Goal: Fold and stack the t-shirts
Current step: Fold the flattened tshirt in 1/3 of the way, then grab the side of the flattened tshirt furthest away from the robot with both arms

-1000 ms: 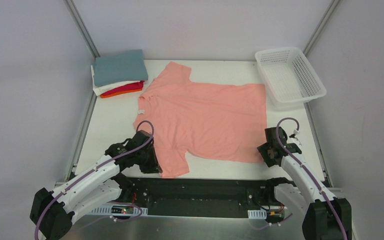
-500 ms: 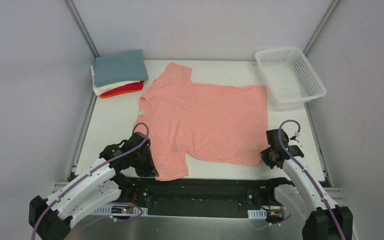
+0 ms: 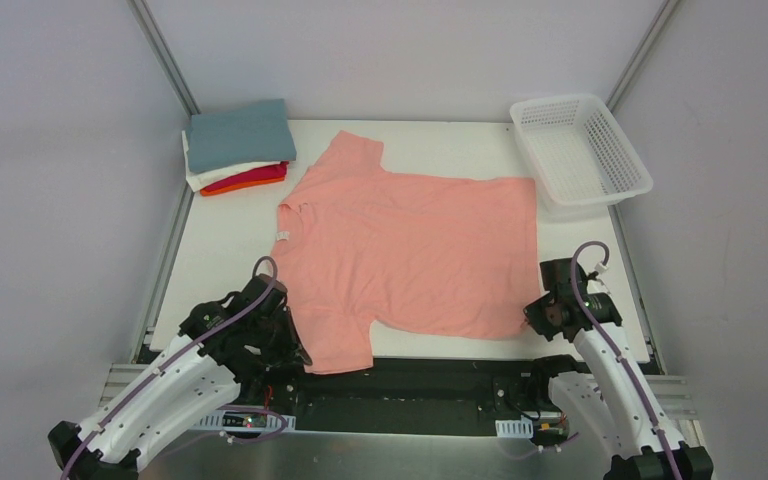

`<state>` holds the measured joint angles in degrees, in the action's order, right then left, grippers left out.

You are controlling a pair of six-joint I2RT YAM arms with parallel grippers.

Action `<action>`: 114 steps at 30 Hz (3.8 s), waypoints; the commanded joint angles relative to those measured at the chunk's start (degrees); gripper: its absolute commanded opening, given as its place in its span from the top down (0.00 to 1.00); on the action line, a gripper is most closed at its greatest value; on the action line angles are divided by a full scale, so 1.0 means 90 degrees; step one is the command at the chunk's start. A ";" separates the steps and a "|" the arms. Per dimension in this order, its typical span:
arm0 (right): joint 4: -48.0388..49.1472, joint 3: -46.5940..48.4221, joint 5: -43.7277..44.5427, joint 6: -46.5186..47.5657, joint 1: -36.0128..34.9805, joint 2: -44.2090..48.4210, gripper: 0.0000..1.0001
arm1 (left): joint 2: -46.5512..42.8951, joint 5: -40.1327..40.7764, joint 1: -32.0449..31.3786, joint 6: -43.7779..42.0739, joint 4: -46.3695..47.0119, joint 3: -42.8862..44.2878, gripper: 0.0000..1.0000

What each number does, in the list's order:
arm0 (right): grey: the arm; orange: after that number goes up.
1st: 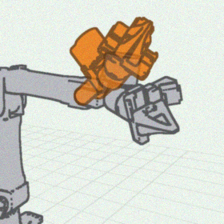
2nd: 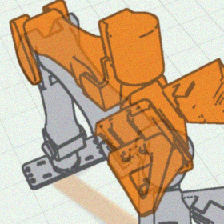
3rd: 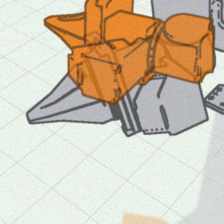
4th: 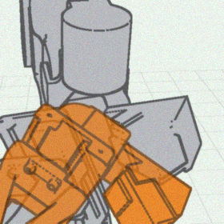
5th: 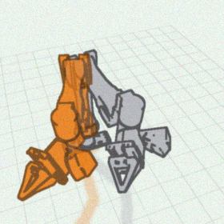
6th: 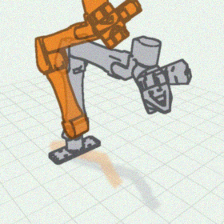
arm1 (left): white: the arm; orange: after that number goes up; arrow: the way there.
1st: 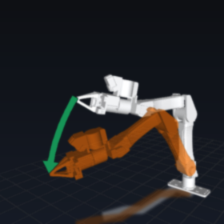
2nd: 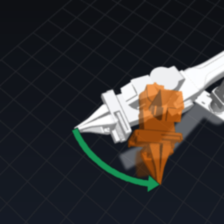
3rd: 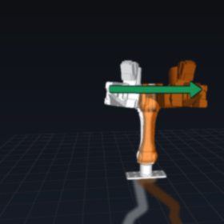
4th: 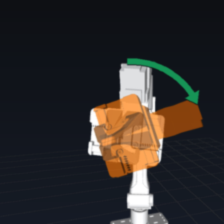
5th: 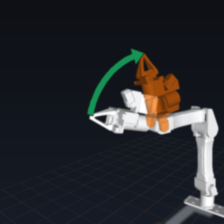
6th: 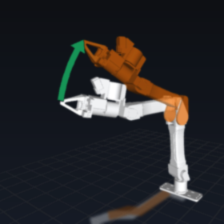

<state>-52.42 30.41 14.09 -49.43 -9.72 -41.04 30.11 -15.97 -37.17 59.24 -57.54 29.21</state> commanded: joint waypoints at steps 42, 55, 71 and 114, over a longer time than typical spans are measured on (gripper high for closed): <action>0.2351 0.2696 0.0178 0.1517 0.0331 -0.3277 1.00 | 0.4143 0.1491 0.2421 -0.2872 0.4167 0.3137 1.00; 0.2397 0.2836 0.0268 0.1532 0.0502 -0.3628 1.00 | 0.4898 0.1235 0.2667 -0.3463 0.4651 0.3440 1.00; 0.2775 0.3056 0.0365 0.1357 0.0579 -0.4665 0.92 | 0.6989 0.1457 0.3357 -0.3095 0.4950 0.4186 0.88; 0.2681 0.0447 -0.1491 0.1619 -0.0040 -0.3479 0.01 | 0.5110 0.0770 0.3046 -0.1865 0.4109 0.0323 0.01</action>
<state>-19.44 40.16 2.85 -32.77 -9.69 -77.52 82.30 -11.55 -9.69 38.85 -8.91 40.80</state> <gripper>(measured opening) 0.993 0.990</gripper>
